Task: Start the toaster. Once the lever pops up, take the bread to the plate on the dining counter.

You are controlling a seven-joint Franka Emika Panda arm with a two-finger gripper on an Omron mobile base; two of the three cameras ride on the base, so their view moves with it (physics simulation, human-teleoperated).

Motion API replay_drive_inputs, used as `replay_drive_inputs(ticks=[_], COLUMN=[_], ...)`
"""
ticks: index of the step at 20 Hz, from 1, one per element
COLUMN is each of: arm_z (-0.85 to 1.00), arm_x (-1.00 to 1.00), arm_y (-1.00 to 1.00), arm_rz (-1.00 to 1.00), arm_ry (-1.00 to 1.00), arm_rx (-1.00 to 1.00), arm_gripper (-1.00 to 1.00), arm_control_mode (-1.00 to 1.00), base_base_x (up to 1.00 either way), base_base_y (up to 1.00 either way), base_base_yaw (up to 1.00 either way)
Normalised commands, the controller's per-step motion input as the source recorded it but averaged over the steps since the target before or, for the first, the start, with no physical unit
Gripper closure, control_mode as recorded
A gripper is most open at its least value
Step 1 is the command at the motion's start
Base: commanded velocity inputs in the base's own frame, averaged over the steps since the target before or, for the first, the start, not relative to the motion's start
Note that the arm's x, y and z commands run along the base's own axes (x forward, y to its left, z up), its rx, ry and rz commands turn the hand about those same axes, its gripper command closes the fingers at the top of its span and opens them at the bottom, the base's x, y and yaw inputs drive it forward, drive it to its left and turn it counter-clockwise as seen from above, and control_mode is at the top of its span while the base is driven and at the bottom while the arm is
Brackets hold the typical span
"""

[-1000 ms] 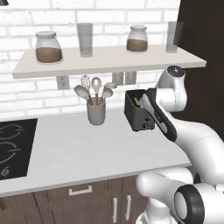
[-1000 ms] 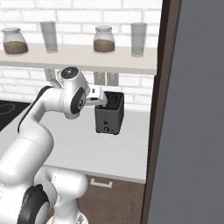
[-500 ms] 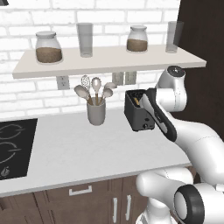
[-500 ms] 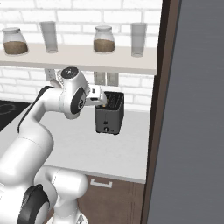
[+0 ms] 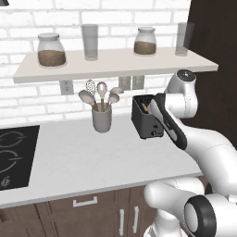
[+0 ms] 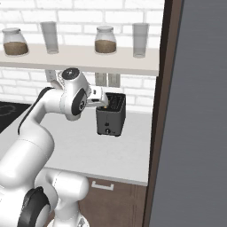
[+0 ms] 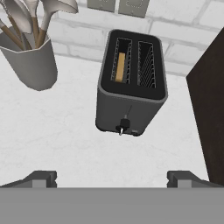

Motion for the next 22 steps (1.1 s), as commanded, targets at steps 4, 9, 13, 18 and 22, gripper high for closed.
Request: replay_drive_inputs(ticks=[4,9,13,18,22], arm_z=[0.00,0.00,0.00,0.00,0.00], arm_x=[0.00,0.00,0.00,0.00,0.00], arm_y=[0.00,0.00,0.00,0.00,0.00], arm_rz=[0.00,0.00,0.00,0.00,0.00], arm_ry=[0.00,0.00,0.00,0.00,0.00], arm_rx=[0.00,0.00,0.00,0.00,0.00], arm_gripper=[-1.00,-1.00,-1.00,-1.00,-1.00], arm_control_mode=[-1.00,-1.00,-1.00,-1.00,-1.00], base_base_x=[0.00,0.00,0.00,0.00,0.00], base_base_y=[0.00,0.00,0.00,0.00,0.00], base_base_yaw=[0.00,0.00,0.00,0.00,0.00])
